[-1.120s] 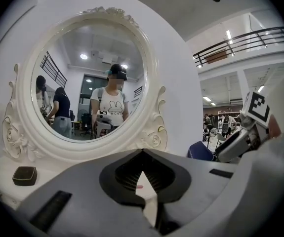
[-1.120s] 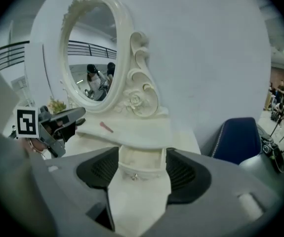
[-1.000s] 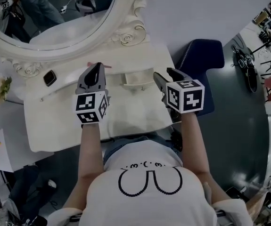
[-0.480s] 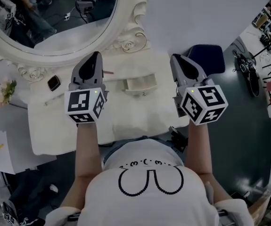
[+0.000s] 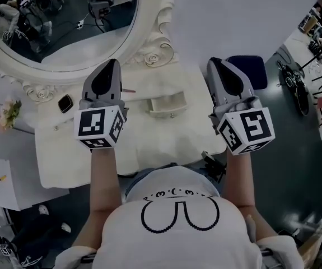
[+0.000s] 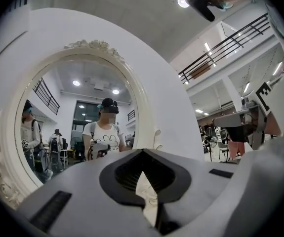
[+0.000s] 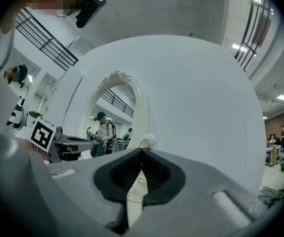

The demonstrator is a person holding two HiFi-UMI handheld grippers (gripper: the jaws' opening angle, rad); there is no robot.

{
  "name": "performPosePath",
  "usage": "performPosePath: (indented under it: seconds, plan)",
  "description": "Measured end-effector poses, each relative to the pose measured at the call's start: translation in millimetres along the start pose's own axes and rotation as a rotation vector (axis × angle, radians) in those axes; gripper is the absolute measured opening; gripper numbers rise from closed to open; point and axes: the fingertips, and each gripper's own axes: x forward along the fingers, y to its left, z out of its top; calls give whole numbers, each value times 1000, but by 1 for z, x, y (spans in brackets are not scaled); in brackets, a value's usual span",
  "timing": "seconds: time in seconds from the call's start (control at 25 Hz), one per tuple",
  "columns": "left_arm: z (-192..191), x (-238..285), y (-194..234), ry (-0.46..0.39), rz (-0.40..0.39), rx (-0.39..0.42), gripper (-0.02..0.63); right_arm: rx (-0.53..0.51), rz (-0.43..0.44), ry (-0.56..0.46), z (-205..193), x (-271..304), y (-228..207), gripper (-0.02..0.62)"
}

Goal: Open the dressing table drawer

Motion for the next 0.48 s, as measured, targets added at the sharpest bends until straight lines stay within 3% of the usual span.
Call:
performPosePath:
  seconds: [0.48]
  plan:
    - [3,0,2,-10,5,0,-3,8,9,2,0,1,3,-1]
